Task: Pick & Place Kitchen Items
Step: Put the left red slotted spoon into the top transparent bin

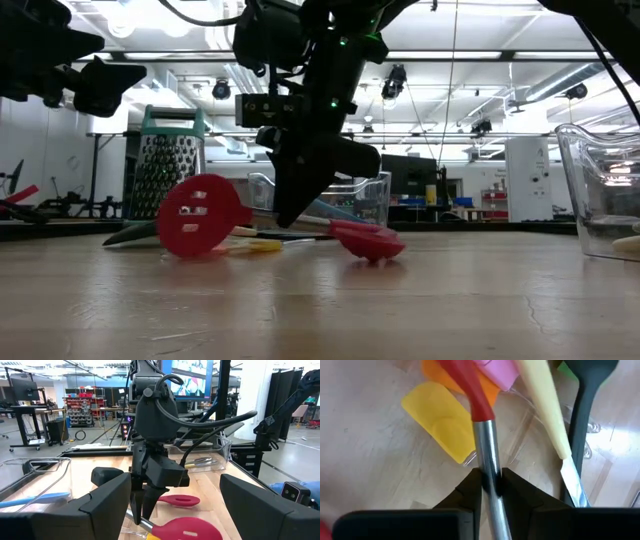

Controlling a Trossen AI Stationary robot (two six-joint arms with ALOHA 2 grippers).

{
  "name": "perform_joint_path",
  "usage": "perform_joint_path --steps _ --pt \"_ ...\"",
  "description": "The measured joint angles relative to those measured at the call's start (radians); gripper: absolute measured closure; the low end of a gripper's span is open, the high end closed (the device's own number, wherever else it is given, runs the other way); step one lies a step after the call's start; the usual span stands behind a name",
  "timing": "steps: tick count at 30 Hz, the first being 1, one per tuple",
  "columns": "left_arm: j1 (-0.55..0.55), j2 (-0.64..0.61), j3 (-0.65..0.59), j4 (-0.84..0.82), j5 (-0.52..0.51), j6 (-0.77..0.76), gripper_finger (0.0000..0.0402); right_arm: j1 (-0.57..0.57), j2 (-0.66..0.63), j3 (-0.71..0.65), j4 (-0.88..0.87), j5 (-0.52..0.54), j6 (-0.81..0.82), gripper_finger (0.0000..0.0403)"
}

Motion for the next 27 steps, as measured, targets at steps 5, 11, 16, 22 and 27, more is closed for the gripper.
perform_joint_path --steps 5,11,16,22,27 --pt "0.000 0.000 0.000 0.000 0.000 0.000 0.0090 0.000 0.000 0.000 0.000 0.000 0.005 0.0362" --pt "0.000 0.000 0.000 0.000 0.000 0.000 0.0090 0.000 0.000 0.000 -0.001 -0.004 0.011 0.0363" --pt "0.000 0.000 0.000 0.000 0.000 0.000 0.0090 -0.001 0.000 0.000 -0.002 -0.012 0.016 0.0363" --pt "0.000 0.000 0.000 0.000 0.000 0.000 0.0090 -0.001 0.000 0.003 -0.008 -0.015 0.025 0.0361" --pt "0.000 0.000 0.000 0.000 0.000 0.000 0.0090 -0.006 -0.004 0.042 -0.060 -0.045 0.051 0.0361"
